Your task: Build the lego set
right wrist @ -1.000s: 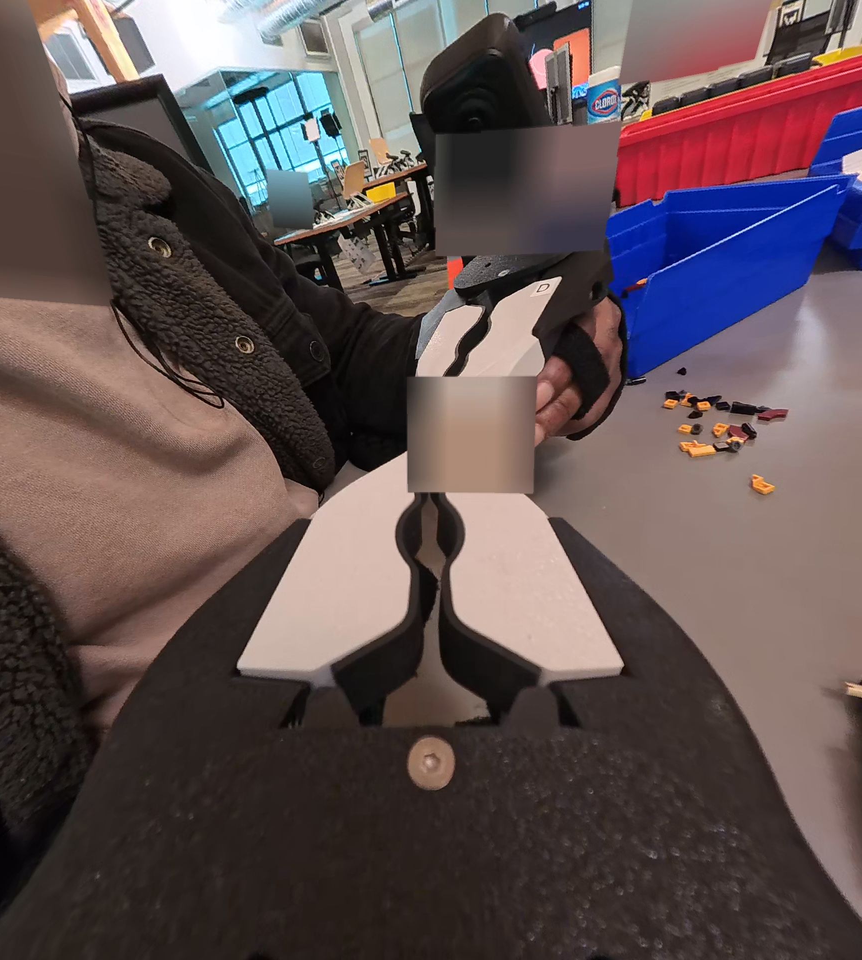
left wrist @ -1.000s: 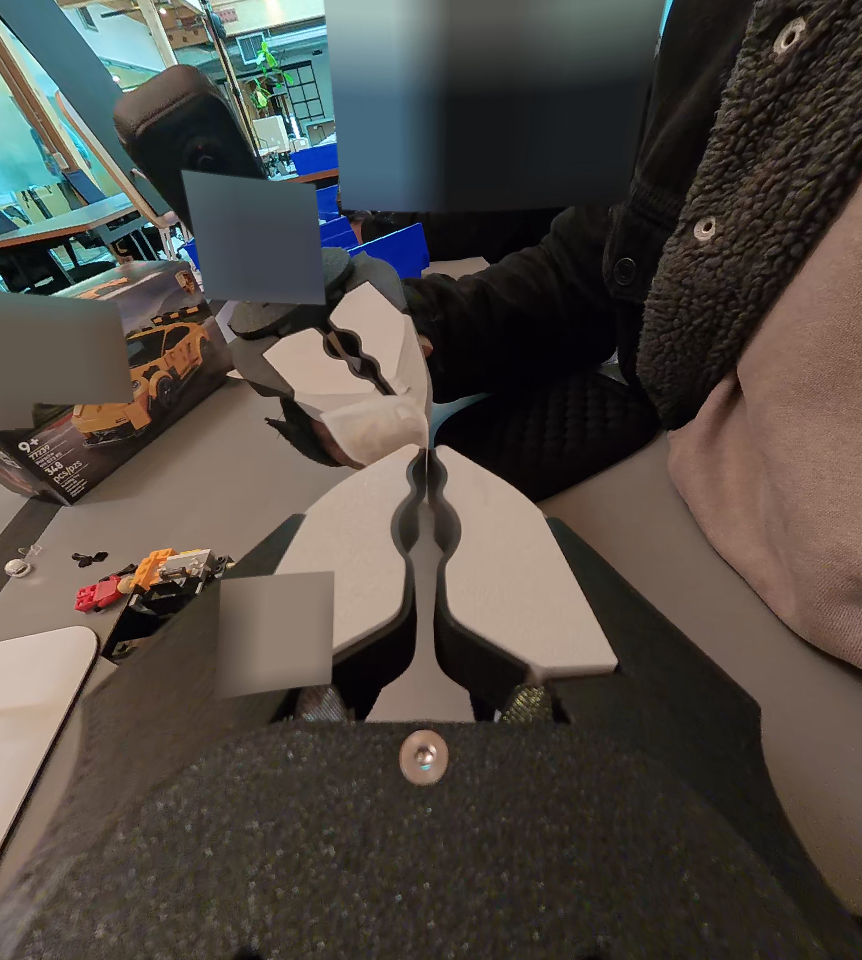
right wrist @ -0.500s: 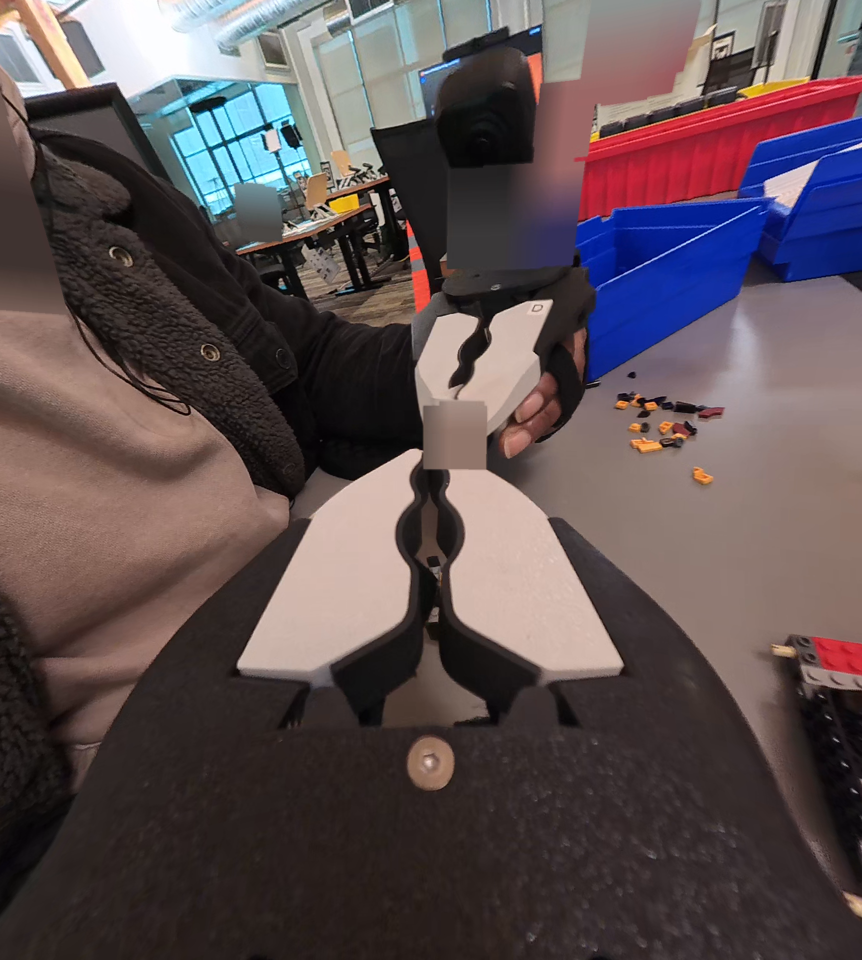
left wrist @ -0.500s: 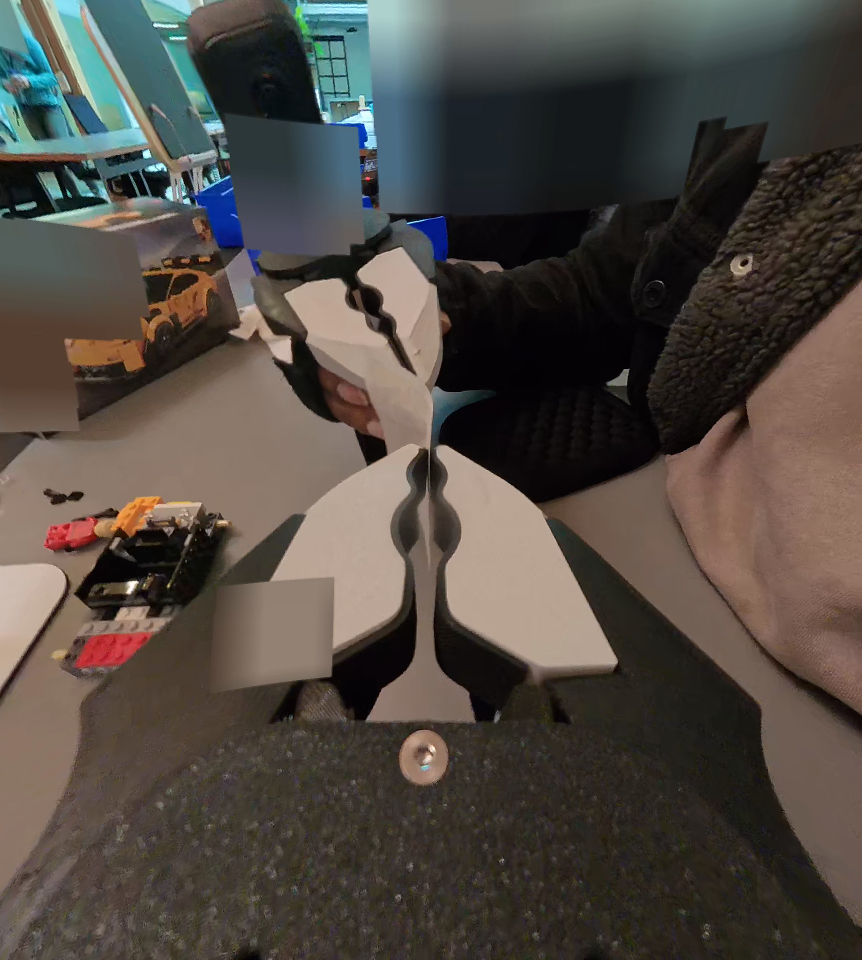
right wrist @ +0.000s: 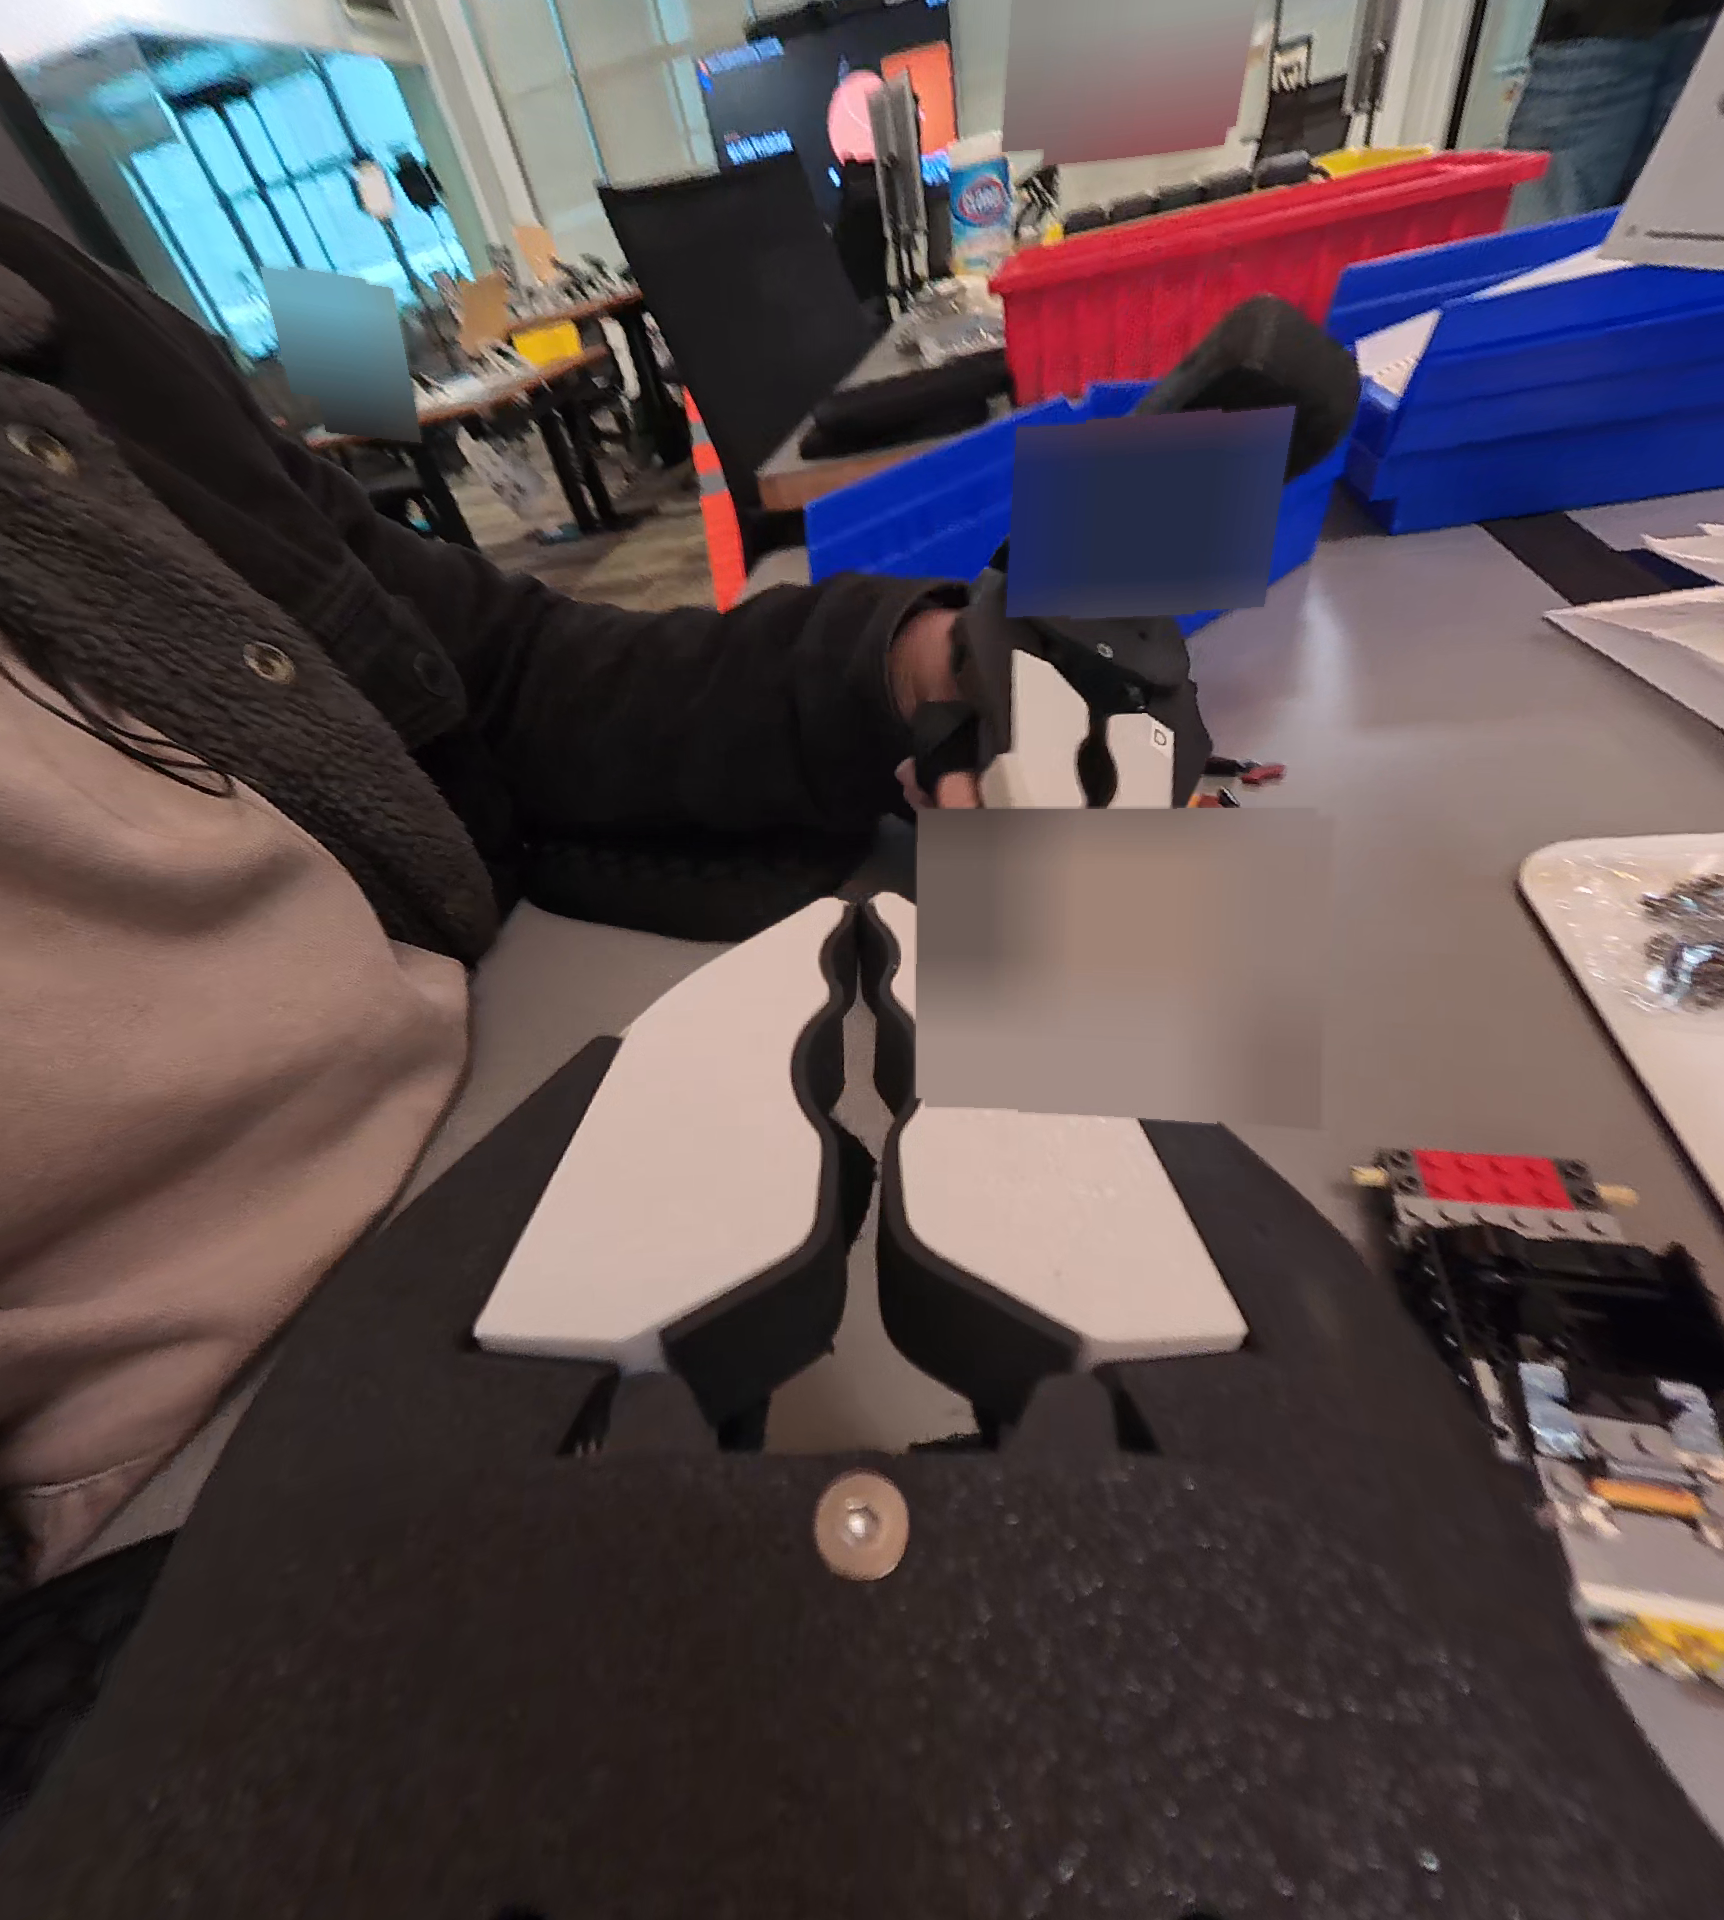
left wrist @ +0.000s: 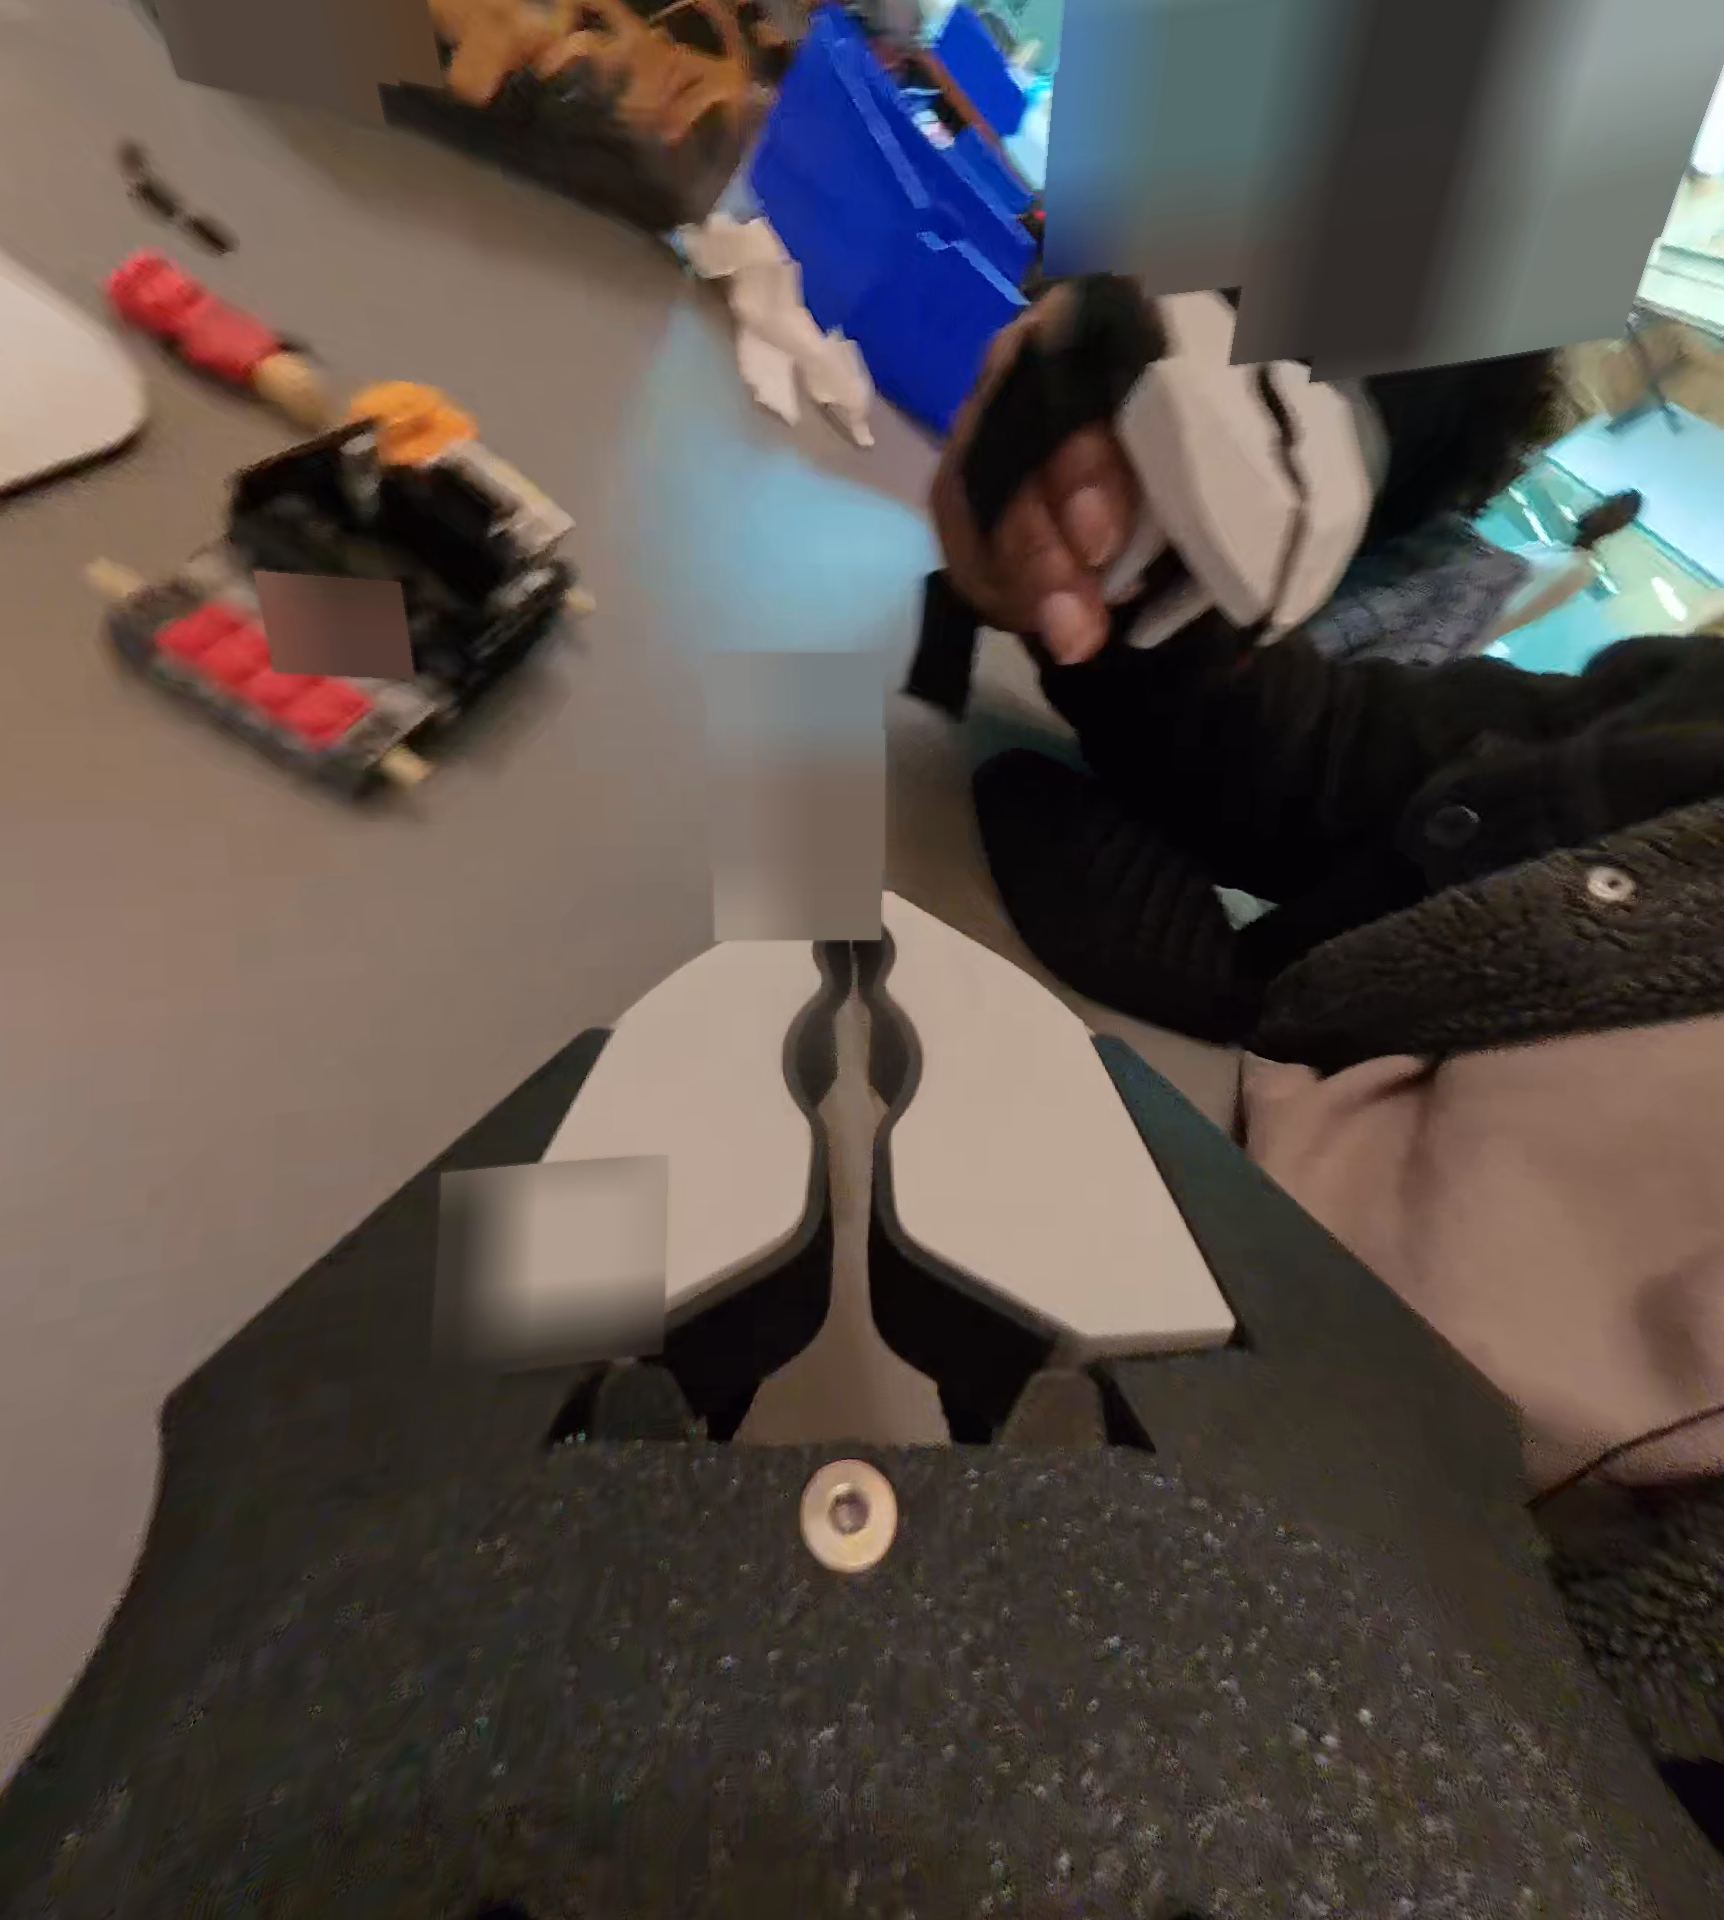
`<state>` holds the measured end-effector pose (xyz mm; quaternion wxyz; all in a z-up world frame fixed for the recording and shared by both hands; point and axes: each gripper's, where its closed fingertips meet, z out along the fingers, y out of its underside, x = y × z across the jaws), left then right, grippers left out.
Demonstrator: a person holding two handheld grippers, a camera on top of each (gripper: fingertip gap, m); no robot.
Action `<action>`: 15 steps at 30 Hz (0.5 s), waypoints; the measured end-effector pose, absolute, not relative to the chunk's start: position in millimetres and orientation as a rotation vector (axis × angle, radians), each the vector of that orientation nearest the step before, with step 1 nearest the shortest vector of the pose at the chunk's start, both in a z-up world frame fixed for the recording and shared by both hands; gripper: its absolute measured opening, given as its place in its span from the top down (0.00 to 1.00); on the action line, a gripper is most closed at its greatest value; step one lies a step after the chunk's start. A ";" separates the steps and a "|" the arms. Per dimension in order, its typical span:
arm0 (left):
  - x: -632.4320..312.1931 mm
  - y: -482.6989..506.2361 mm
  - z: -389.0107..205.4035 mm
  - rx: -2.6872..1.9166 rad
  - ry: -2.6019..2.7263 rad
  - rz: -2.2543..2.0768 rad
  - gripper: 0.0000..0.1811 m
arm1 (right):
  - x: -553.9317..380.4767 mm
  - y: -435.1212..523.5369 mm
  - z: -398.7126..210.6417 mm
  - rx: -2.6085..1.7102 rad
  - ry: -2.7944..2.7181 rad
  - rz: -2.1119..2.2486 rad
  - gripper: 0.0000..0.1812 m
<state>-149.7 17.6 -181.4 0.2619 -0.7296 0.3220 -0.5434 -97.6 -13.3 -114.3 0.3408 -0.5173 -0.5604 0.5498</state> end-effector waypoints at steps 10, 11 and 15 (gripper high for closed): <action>-177.8 41.1 -219.0 -2.204 0.800 -1.195 0.77 | -99.0 -10.3 -125.6 -1.385 -1.487 1.378 1.00; -180.9 45.4 -219.0 -2.198 0.801 -1.135 0.75 | -98.8 -9.8 -126.0 -1.386 -1.488 1.372 1.00; -195.9 63.4 -215.8 -2.158 0.808 -0.877 0.69 | -98.0 -7.3 -124.2 -1.384 -1.477 1.354 1.00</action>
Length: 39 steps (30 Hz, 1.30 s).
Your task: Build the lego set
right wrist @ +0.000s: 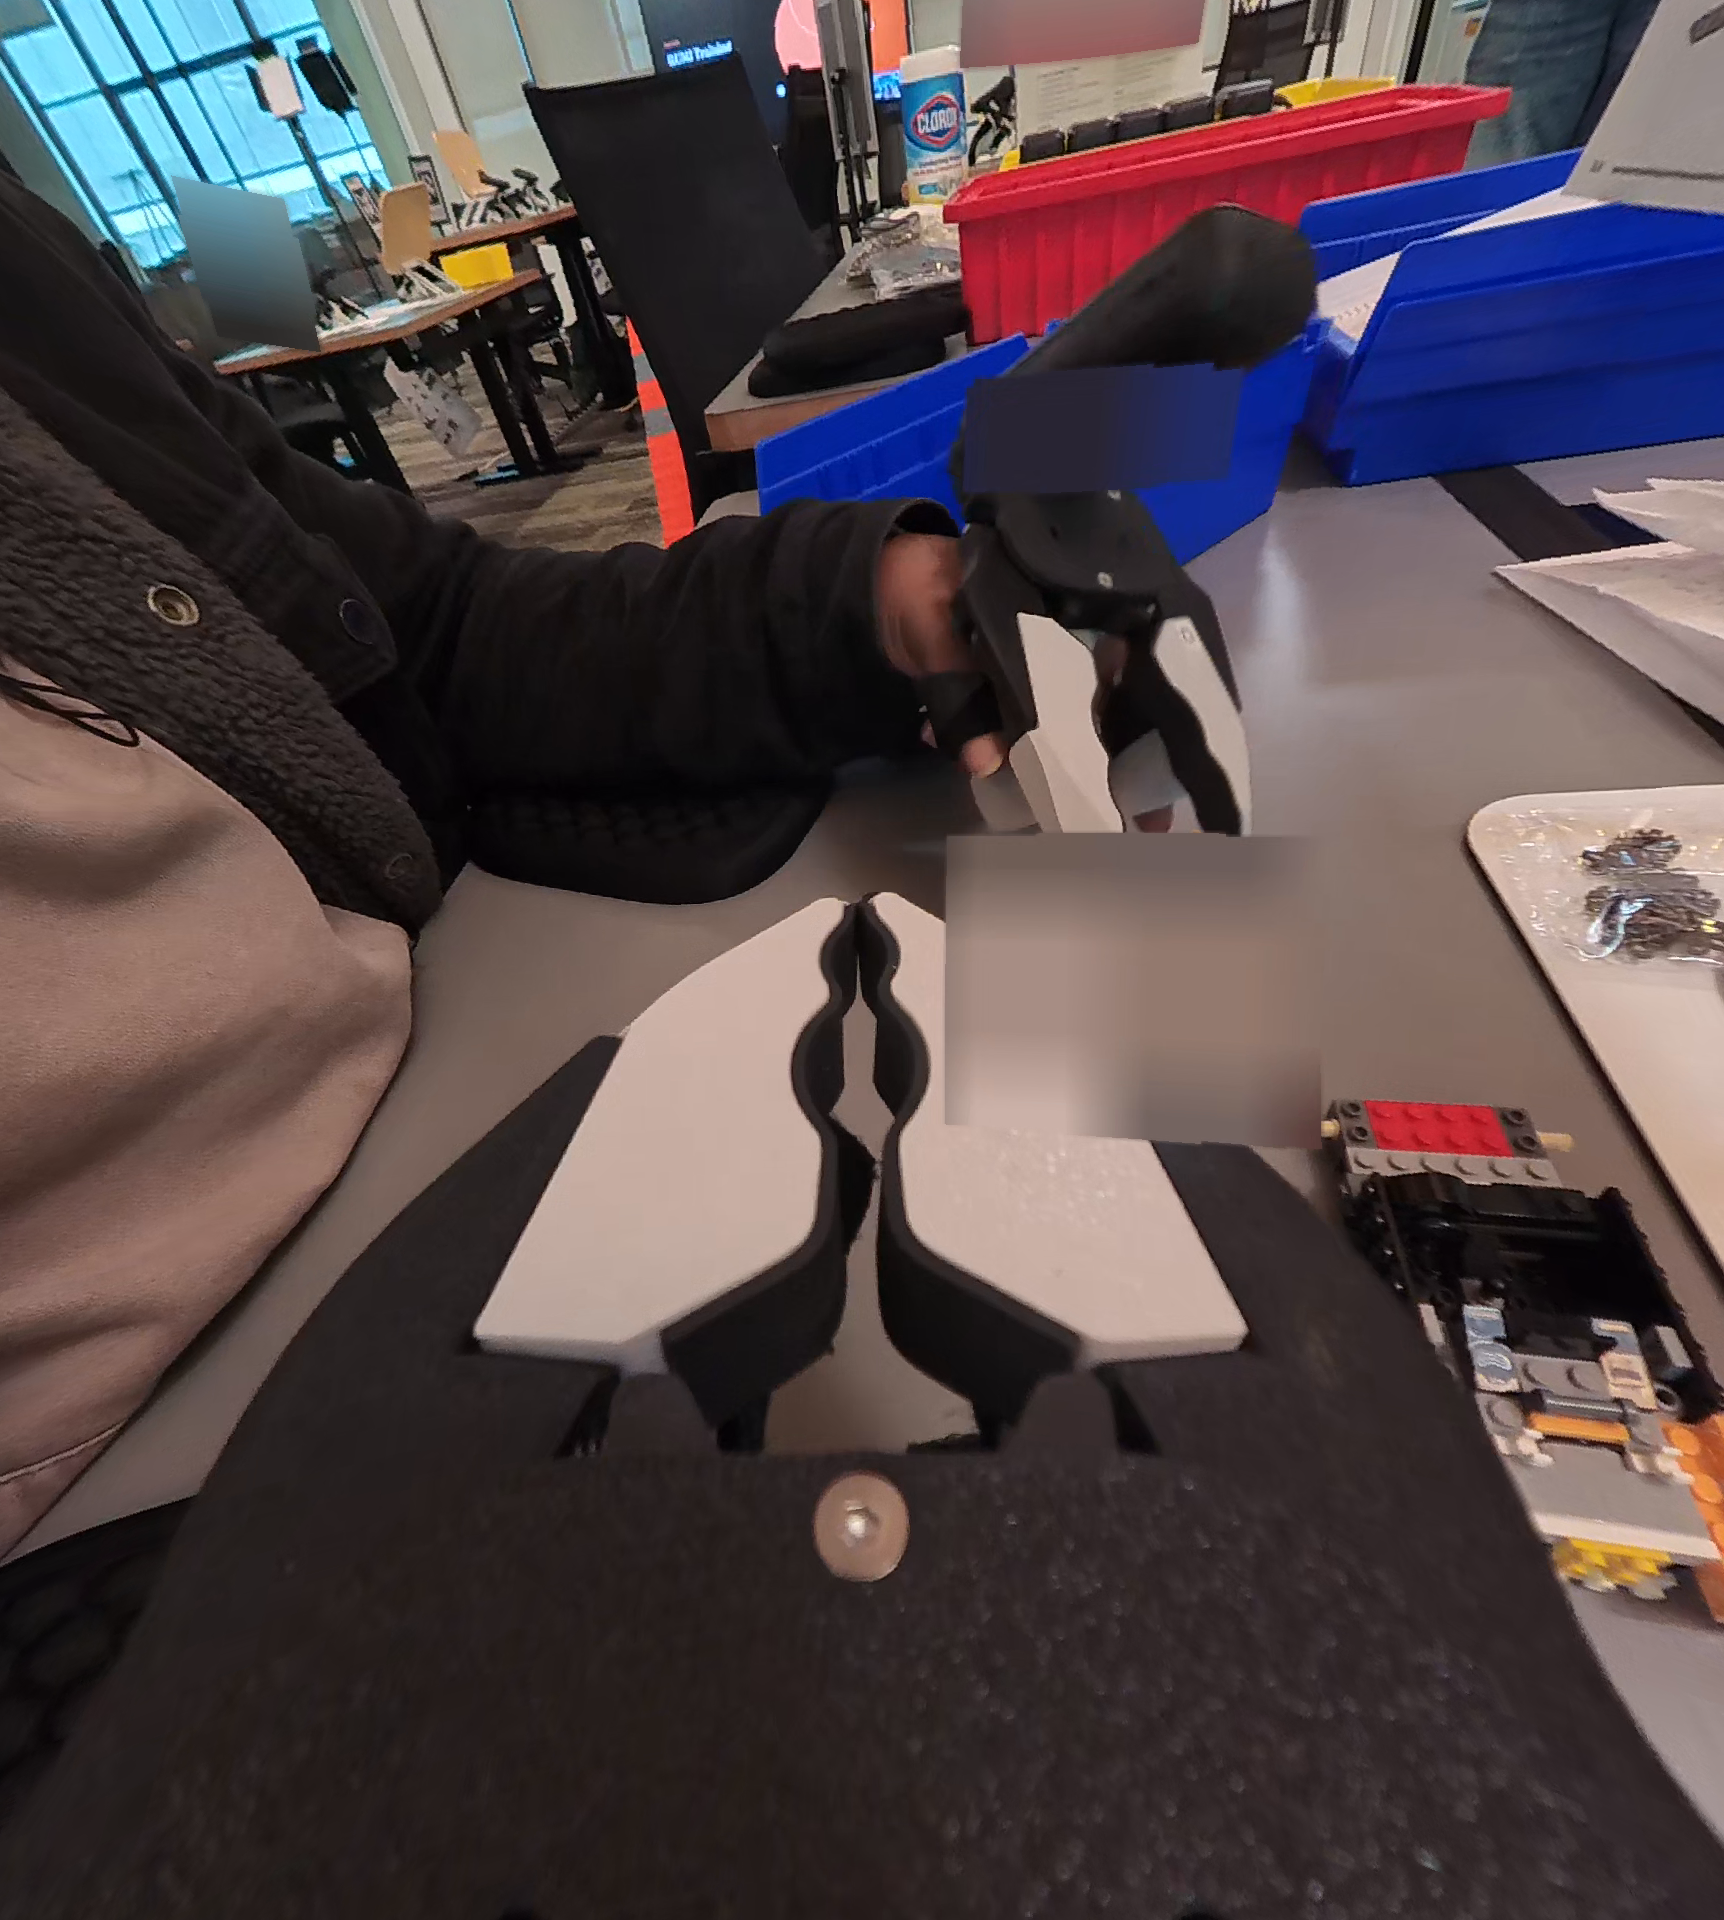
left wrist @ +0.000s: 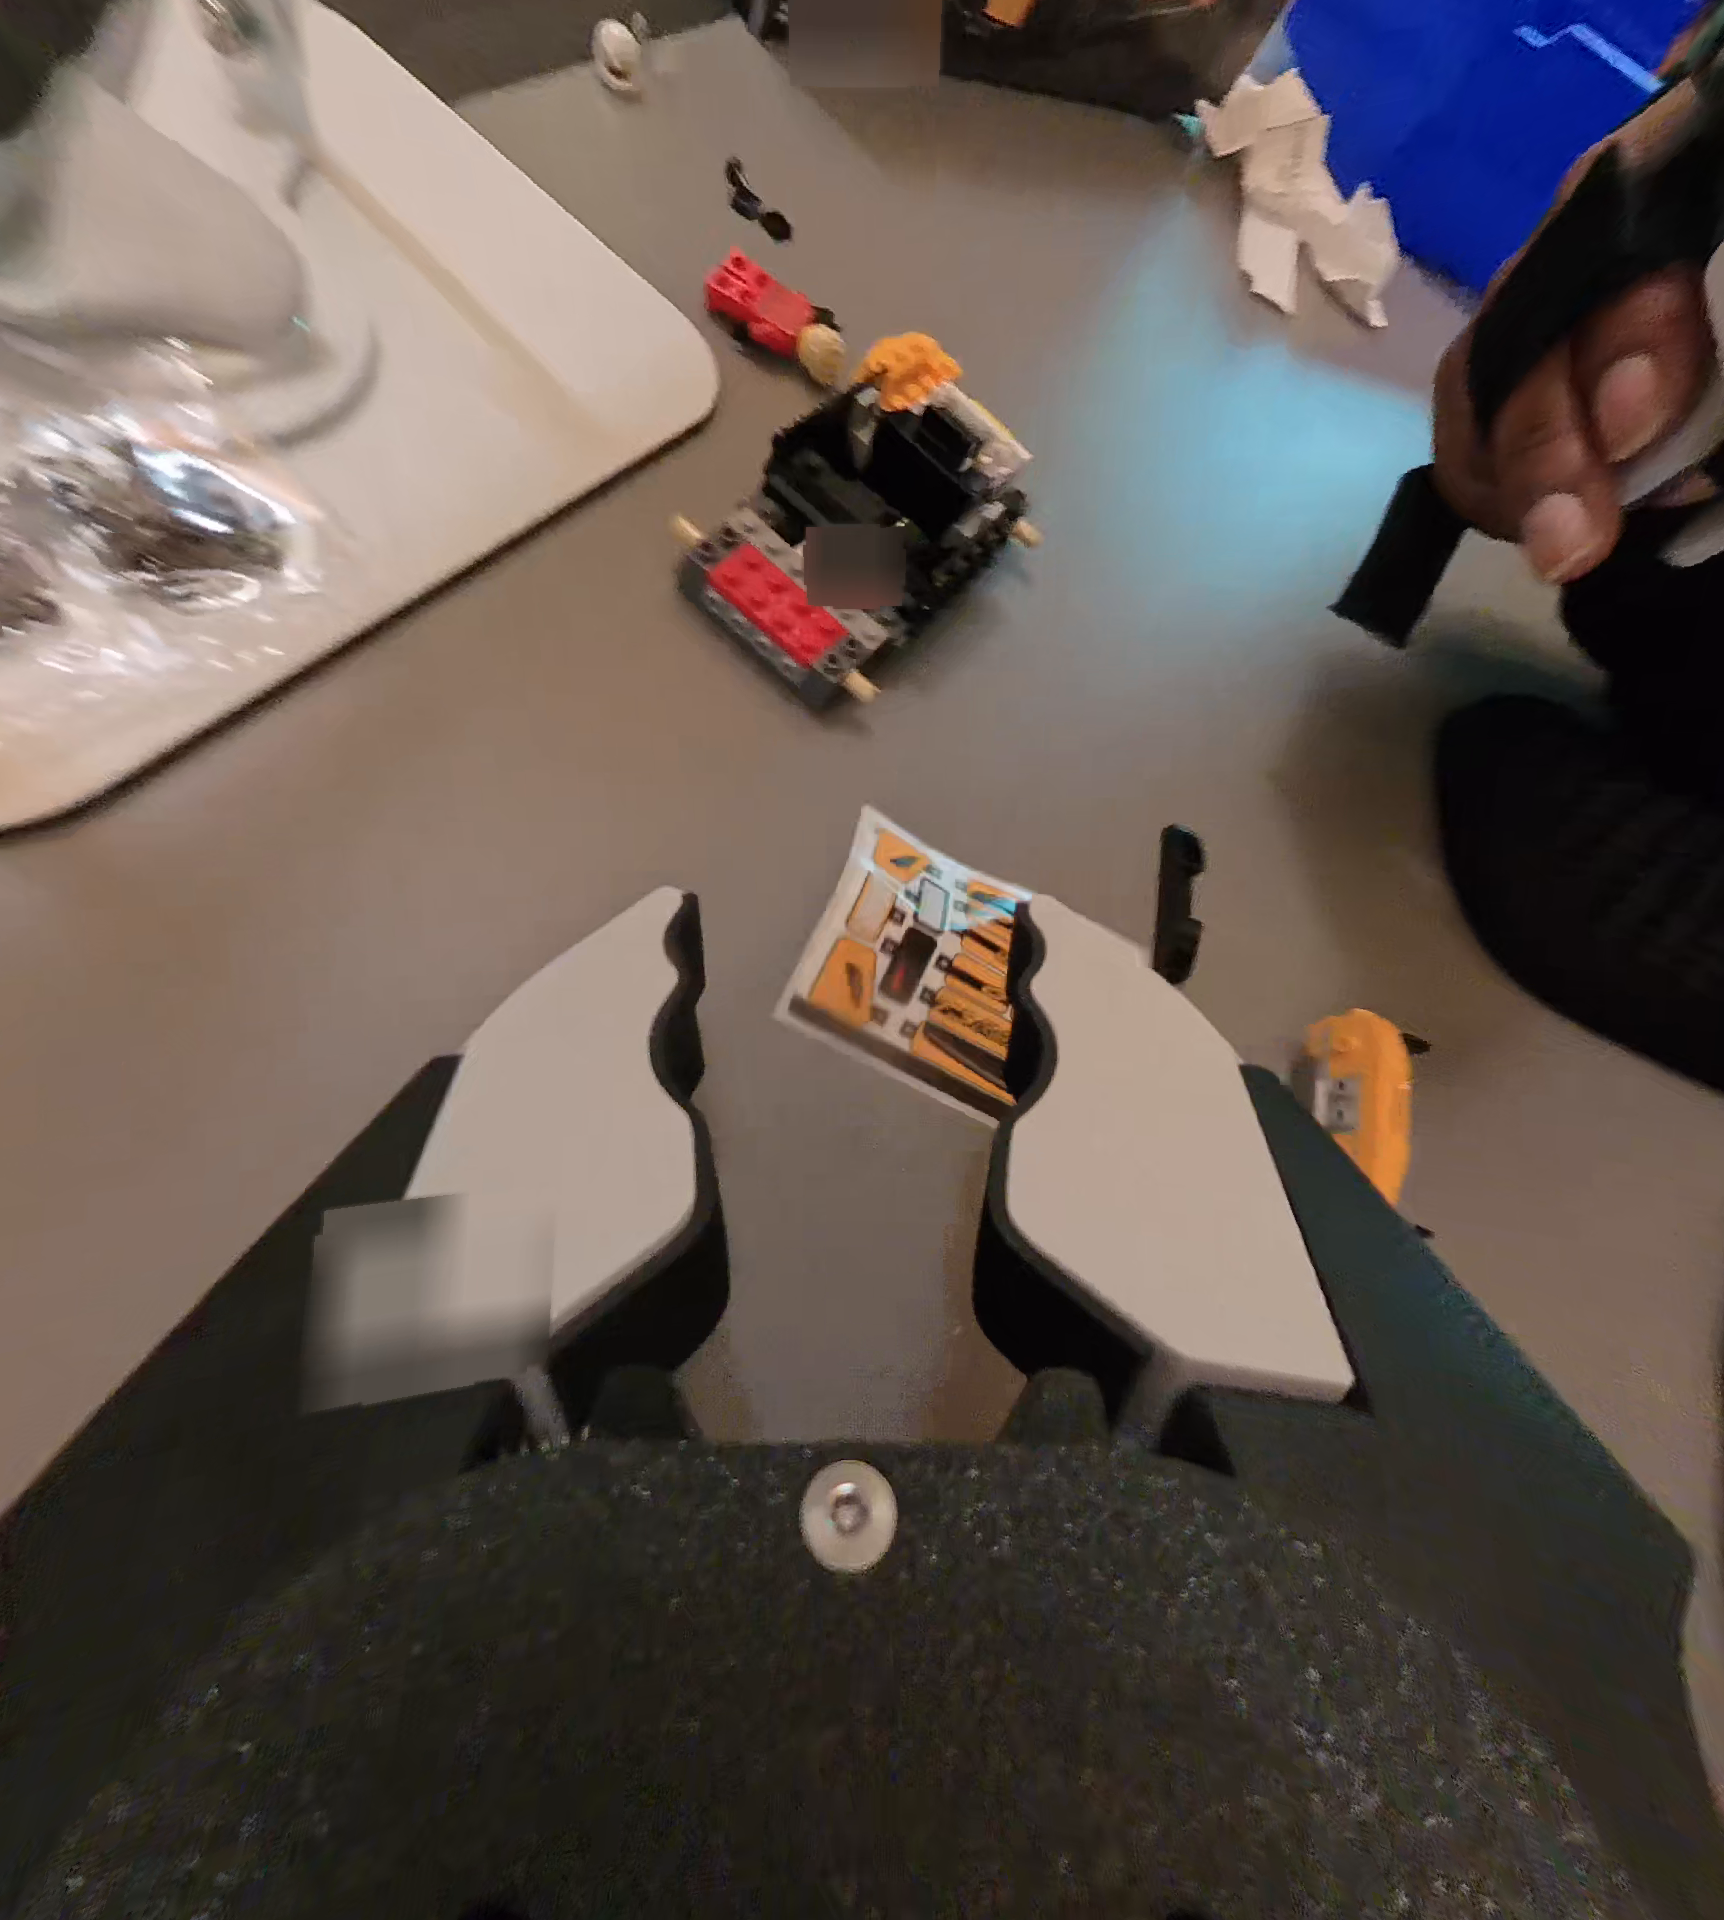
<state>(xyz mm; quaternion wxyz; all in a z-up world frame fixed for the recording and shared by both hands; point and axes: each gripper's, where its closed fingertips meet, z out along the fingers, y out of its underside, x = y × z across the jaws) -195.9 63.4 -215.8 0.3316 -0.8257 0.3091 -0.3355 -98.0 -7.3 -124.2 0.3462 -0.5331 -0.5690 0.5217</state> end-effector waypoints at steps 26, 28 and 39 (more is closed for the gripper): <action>-127.8 8.2 -93.2 -1.543 0.440 -1.826 0.91 | -129.7 -0.3 -91.3 -0.676 -1.377 -0.105 1.00; -127.4 5.9 -91.5 -1.533 0.446 -1.843 0.93 | -131.1 0.0 -94.9 -0.642 -1.385 -0.166 1.00; -125.9 4.2 -93.9 -1.552 0.448 -1.874 0.97 | -132.1 3.5 -101.9 -0.620 -1.396 -0.230 1.00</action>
